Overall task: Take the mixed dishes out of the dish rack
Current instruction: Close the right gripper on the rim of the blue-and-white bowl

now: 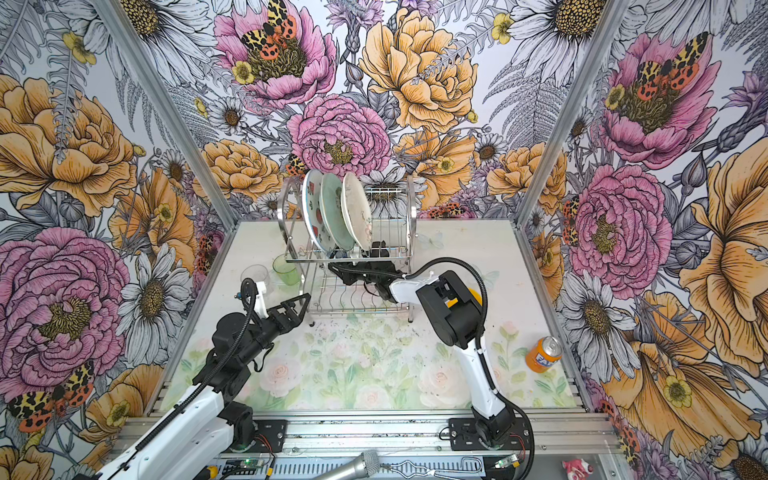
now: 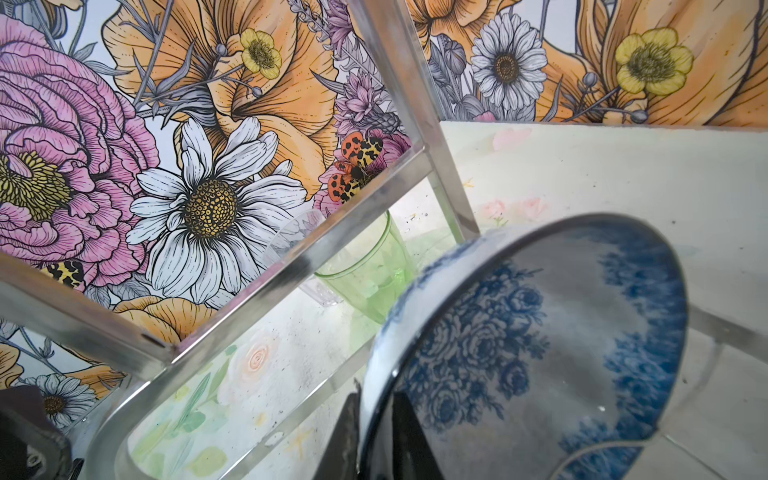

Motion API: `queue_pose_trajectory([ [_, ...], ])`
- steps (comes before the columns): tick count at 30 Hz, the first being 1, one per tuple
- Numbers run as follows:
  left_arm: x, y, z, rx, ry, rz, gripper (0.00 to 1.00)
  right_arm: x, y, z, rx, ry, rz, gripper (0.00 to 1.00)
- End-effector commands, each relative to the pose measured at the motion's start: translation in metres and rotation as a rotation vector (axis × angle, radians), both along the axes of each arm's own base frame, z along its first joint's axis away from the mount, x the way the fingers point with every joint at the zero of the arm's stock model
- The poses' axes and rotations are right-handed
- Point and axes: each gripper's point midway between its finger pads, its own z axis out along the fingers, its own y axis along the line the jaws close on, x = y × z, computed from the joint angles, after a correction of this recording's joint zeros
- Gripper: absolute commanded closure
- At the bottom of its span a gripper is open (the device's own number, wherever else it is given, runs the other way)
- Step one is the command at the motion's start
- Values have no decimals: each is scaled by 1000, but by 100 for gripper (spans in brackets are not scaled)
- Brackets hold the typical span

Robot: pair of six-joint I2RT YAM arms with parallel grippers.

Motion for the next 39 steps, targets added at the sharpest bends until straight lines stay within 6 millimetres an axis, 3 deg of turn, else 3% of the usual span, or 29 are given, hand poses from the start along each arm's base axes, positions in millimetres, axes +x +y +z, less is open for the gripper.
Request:
queue_pose_trajectory([
  [1, 4, -3, 19, -4, -48, -11, 1, 7, 4, 11, 39, -20, 5, 87],
  [12, 10, -9, 20, -10, -39, -29, 1, 5, 5, 24, 62, -40, 22, 100],
  [33, 10, -11, 16, -7, -21, -36, 1, 0, 13, 58, 198, -81, 80, 100],
  [39, 11, -11, 18, -10, -24, -32, 1, -5, 10, 58, 178, -93, 71, 100],
])
